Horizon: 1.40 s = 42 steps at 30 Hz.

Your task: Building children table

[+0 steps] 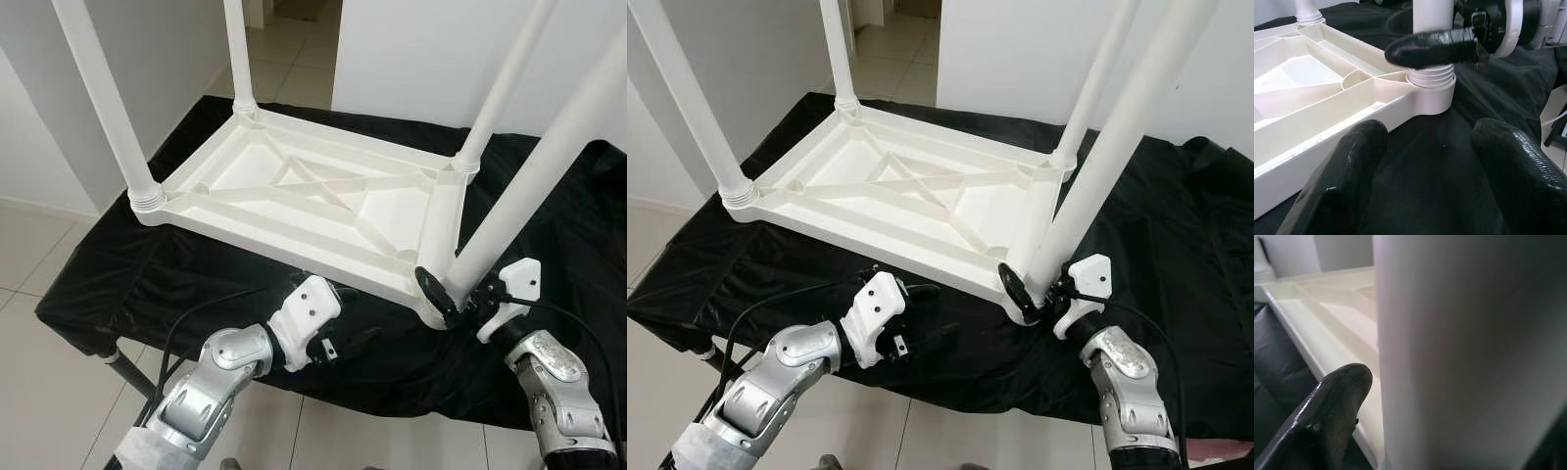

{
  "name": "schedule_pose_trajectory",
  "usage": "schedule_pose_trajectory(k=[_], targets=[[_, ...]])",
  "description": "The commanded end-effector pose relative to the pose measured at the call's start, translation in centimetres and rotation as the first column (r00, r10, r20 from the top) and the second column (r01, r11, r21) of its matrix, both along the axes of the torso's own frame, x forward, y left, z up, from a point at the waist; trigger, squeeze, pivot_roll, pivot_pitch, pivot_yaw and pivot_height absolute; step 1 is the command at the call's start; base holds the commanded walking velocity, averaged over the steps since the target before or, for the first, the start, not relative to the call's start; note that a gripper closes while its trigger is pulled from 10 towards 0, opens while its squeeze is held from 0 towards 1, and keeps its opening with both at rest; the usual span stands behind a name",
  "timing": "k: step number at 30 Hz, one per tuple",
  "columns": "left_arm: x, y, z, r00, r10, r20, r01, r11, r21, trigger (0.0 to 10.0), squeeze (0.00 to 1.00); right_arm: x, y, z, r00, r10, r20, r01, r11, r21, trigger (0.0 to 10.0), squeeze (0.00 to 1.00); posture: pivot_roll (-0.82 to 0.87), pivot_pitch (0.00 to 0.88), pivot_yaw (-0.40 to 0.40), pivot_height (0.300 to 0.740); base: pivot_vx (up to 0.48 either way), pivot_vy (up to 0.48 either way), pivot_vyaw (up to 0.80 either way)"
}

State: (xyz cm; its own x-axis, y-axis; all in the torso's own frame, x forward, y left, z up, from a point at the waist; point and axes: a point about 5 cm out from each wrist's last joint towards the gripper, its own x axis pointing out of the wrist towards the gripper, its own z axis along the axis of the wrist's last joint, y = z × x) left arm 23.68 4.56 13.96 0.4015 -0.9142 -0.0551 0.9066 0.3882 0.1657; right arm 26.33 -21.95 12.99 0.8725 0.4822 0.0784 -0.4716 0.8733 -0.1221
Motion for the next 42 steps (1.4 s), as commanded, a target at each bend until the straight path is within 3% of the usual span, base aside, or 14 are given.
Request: schedule_pose_trajectory(k=[1,2,4,5,13,14,15,16,22,31,33,36,39,42], targets=[[-0.8,-0.4,0.0,0.986,-0.165,-0.016,0.165,0.986,0.020,10.0,0.00,0.3,0.1,-0.2,0.999,0.039,-0.010,-0.039,0.999,-0.012,8.7,0.00,-0.08,0.070,-0.017,0.740,0.000,0.000,0.00],[-0.7,-0.4,0.0,0.987,-0.163,-0.014,0.163,0.986,0.020,10.0,0.00,0.5,0.2,-0.2,0.999,0.051,-0.012,-0.051,0.999,-0.015,2.1,0.00,-0.08,0.062,-0.022,0.740,0.000,0.000,0.00],[-0.6,-0.4,0.1,0.987,-0.161,-0.013,0.161,0.987,0.020,10.0,0.00,0.7,0.2,-0.2,0.998,0.058,-0.014,-0.058,0.998,-0.016,2.1,0.00,-0.08,0.062,-0.022,0.740,0.000,0.000,0.00],[-0.5,-0.5,0.1,0.987,-0.158,-0.002,0.158,0.987,0.023,10.0,0.00,0.8,0.2,-0.3,0.998,0.061,-0.012,-0.061,0.998,-0.015,0.0,0.00,-0.07,0.058,-0.026,0.740,0.000,0.000,0.00],[-0.3,-0.5,0.3,0.991,-0.136,0.014,0.136,0.991,0.017,10.0,0.00,0.9,0.1,-0.7,0.998,0.060,-0.018,-0.060,0.998,0.008,0.0,0.00,-0.06,0.034,-0.036,0.740,0.000,0.000,0.00],[-0.3,-0.5,0.3,0.991,-0.133,0.011,0.133,0.991,0.014,10.0,0.00,0.8,0.1,-0.9,0.998,0.049,-0.028,-0.048,0.999,0.026,1.6,0.00,-0.06,0.026,-0.037,0.740,0.000,0.000,0.00],[-0.3,-0.5,0.3,0.991,-0.133,0.011,0.133,0.991,0.014,10.0,0.00,0.8,0.1,-0.9,0.998,0.049,-0.028,-0.048,0.999,0.026,1.6,0.00,-0.06,0.026,-0.037,0.740,0.000,0.000,0.00],[-0.3,-0.5,0.2,0.992,-0.127,0.005,0.127,0.992,0.009,10.0,0.00,0.8,0.1,-1.0,0.999,0.028,-0.028,-0.027,0.999,0.039,10.0,0.00,-0.06,0.018,-0.033,0.740,0.000,0.000,0.00],[-0.1,-0.8,0.1,0.991,-0.131,0.000,0.131,0.991,0.001,10.0,0.00,0.3,1.3,-1.1,0.998,-0.054,-0.022,0.057,0.990,0.132,10.0,0.00,-0.07,0.000,-0.023,0.740,0.000,0.000,0.00],[0.6,-0.7,-0.1,0.995,-0.104,-0.007,0.104,0.995,0.001,10.0,0.00,-0.1,2.2,-1.5,0.968,-0.250,-0.024,0.251,0.962,0.105,10.0,0.00,-0.08,0.000,-0.031,0.740,0.000,0.000,0.00],[0.8,-0.8,-0.1,0.995,-0.097,-0.002,0.097,0.995,0.000,10.0,0.00,-0.2,2.4,-1.6,0.940,-0.339,-0.032,0.340,0.933,0.114,10.0,0.00,-0.07,0.000,-0.040,0.740,0.000,0.000,0.00],[1.2,-0.8,0.1,0.997,-0.071,0.014,0.072,0.997,-0.010,10.0,0.00,-0.6,2.9,-1.9,0.794,-0.600,-0.095,0.607,0.781,0.147,10.0,0.00,-0.06,0.000,-0.053,0.740,0.000,0.000,0.00],[1.3,-0.8,0.2,0.998,-0.064,0.017,0.064,0.998,-0.015,10.0,0.00,-0.7,3.2,-2.0,0.746,-0.657,-0.110,0.666,0.734,0.135,10.0,0.00,-0.06,0.000,-0.055,0.740,0.000,0.000,0.00],[1.6,-0.8,0.3,0.998,-0.045,0.031,0.046,0.999,-0.018,10.0,0.00,-1.1,4.2,-2.4,0.676,-0.717,-0.173,0.737,0.647,0.196,10.0,0.00,-0.04,0.000,-0.052,0.740,0.000,0.000,0.00]])
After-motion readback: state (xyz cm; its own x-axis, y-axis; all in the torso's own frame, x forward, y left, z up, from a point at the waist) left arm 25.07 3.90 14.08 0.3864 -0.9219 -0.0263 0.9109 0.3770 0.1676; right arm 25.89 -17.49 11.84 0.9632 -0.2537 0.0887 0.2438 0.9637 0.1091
